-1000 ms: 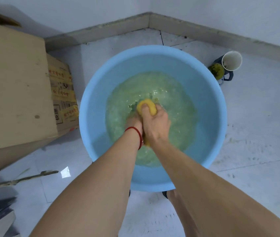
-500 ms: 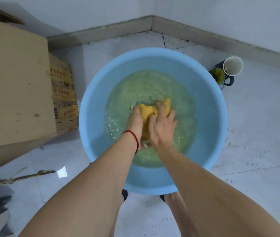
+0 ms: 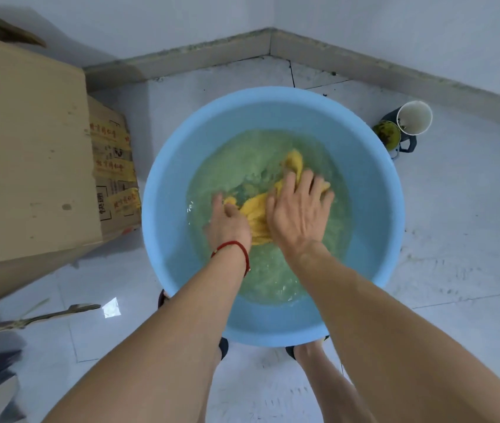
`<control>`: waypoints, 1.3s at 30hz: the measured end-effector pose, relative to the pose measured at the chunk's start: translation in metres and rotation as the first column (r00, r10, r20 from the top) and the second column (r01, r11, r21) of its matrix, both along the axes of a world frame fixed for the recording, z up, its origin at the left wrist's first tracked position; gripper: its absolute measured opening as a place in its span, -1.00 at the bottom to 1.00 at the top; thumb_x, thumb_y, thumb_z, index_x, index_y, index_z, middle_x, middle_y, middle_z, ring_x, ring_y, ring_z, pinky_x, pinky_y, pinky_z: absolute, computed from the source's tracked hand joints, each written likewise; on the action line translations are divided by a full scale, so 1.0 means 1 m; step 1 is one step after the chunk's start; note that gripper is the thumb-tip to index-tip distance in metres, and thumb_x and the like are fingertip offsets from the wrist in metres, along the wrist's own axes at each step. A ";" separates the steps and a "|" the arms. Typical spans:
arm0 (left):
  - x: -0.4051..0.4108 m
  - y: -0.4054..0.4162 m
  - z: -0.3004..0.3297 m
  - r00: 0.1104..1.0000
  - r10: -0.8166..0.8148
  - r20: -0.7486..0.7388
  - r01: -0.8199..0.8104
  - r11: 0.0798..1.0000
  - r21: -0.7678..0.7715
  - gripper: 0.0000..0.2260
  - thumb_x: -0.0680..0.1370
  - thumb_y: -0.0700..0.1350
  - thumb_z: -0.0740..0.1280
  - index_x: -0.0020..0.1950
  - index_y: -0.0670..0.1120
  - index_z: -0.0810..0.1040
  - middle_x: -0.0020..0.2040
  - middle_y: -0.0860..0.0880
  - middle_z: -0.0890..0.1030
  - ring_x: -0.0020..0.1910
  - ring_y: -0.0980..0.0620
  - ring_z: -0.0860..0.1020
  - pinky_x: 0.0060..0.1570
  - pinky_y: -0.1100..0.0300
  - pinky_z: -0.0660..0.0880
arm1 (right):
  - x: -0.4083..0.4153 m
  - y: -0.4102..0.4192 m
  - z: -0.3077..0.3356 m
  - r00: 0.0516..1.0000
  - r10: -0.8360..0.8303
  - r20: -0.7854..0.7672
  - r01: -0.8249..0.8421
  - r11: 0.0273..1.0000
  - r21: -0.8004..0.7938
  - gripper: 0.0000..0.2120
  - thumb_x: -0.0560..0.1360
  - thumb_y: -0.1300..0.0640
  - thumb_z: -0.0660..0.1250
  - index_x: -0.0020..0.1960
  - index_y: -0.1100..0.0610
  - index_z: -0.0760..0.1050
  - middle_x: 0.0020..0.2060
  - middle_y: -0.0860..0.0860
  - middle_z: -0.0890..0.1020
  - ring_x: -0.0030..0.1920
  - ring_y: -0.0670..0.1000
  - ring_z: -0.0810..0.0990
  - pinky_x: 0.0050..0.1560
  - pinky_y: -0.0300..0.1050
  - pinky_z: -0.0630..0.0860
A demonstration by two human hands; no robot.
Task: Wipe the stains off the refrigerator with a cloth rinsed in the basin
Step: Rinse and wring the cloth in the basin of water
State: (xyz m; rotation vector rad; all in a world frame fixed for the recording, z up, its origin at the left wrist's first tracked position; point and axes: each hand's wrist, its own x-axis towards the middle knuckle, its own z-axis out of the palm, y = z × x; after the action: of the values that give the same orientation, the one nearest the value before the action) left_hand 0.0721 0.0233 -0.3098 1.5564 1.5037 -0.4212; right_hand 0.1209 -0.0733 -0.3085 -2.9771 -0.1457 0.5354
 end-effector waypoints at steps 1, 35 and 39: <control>0.003 -0.002 0.001 0.994 0.103 -0.044 -0.107 0.991 -0.081 -0.62 0.51 0.27 0.05 0.31 0.37 0.36 0.26 -0.12 0.53 0.15 -0.26 0.58 0.05 -0.30 0.59 | -0.006 0.003 -0.002 0.997 -0.061 -0.046 0.061 0.998 -0.003 -0.57 0.62 -0.05 0.13 0.36 0.19 0.42 0.30 0.23 0.43 0.33 0.30 0.38 0.30 0.30 0.39; 0.031 0.045 0.239 0.932 0.137 0.336 0.051 0.867 -0.496 -0.79 0.63 -0.20 0.35 0.19 -0.30 0.59 0.06 -0.28 0.68 -0.11 -0.17 0.69 -0.19 -0.05 0.68 | 0.017 -0.048 0.170 0.926 0.043 -0.376 0.232 0.722 0.652 -0.69 0.34 0.25 0.53 -0.03 -0.04 0.54 -0.13 -0.04 0.69 -0.03 0.02 0.66 -0.06 -0.21 0.56; 0.006 0.052 0.218 0.962 -0.098 0.254 0.191 0.907 -0.375 -0.79 0.68 -0.08 0.30 0.22 -0.14 0.63 0.18 -0.20 0.68 -0.08 -0.06 0.74 -0.15 -0.11 0.70 | 0.036 -0.048 0.199 0.888 0.148 -0.435 0.226 0.683 0.695 -0.63 0.38 0.34 0.45 0.02 -0.09 0.63 -0.07 -0.09 0.73 -0.04 -0.03 0.72 0.02 -0.23 0.62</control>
State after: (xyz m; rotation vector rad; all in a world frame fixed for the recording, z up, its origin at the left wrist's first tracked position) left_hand 0.0779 0.0751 -0.0915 1.3425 1.0491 -0.5725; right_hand 0.1574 -0.1215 -0.1095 -1.9908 -0.1916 0.9051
